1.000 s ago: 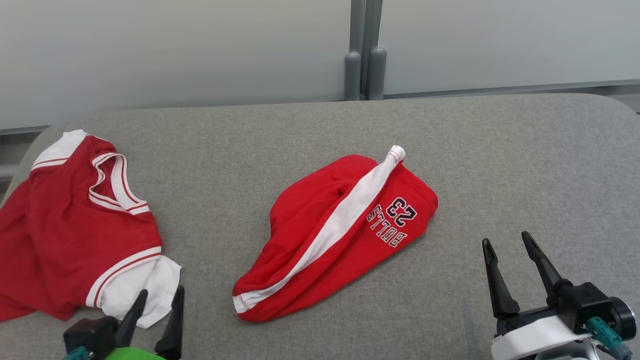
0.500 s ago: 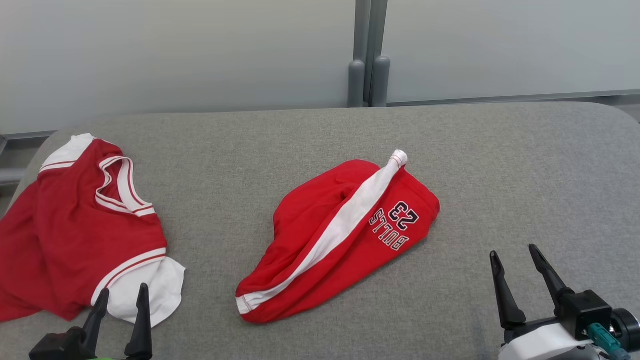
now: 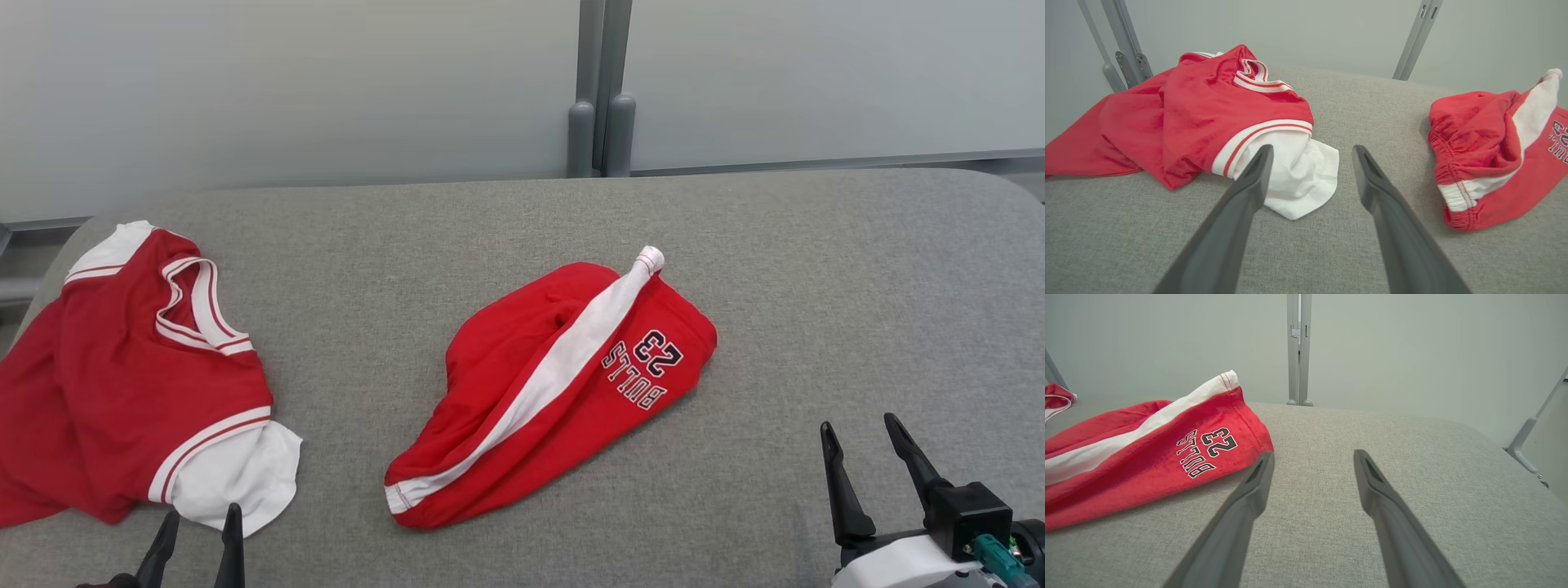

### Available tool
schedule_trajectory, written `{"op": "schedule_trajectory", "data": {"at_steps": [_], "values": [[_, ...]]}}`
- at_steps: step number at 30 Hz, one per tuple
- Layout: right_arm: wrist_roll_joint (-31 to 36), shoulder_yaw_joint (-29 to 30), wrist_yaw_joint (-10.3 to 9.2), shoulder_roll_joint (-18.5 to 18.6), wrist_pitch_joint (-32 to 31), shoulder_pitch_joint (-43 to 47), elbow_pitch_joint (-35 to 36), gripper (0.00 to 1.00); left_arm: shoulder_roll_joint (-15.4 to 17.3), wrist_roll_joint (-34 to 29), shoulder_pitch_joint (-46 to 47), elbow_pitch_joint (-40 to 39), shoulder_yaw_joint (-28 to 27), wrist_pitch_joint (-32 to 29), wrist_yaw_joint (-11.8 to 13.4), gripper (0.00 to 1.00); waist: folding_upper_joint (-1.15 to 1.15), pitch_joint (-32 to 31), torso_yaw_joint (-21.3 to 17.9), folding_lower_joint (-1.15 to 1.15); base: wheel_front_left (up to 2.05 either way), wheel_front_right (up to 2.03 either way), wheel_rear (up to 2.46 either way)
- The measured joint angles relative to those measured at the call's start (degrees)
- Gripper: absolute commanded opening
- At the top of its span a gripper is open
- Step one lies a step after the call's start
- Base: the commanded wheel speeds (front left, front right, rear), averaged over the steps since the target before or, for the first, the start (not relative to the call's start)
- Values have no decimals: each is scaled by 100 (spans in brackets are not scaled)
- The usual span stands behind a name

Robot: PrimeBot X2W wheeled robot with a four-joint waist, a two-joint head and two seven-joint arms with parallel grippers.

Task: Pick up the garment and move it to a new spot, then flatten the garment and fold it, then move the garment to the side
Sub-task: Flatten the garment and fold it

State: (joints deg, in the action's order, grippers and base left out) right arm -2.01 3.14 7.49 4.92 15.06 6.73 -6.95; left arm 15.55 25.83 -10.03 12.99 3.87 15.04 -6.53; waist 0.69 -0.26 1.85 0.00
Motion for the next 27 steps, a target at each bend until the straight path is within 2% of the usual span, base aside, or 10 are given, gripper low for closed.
{"op": "schedule_trajectory", "data": {"at_steps": [13, 24, 27], "values": [[73, 87, 0, -74, 0, 10, -88, 100, -162, -226, 14, 29, -137, 0, -80, 100, 0, 17, -11, 0, 0, 0, 0], [83, 43, 0, -92, 0, -11, -101, 100, -175, -218, 52, -118, 26, 0, -86, 100, 0, -11, 9, 0, 0, 0, 0], [-35, -122, 0, -67, 0, -139, -137, 100, -214, -164, 99, -198, 149, 0, -86, 100, 0, 12, 35, 0, 0, 0, 0]]}}
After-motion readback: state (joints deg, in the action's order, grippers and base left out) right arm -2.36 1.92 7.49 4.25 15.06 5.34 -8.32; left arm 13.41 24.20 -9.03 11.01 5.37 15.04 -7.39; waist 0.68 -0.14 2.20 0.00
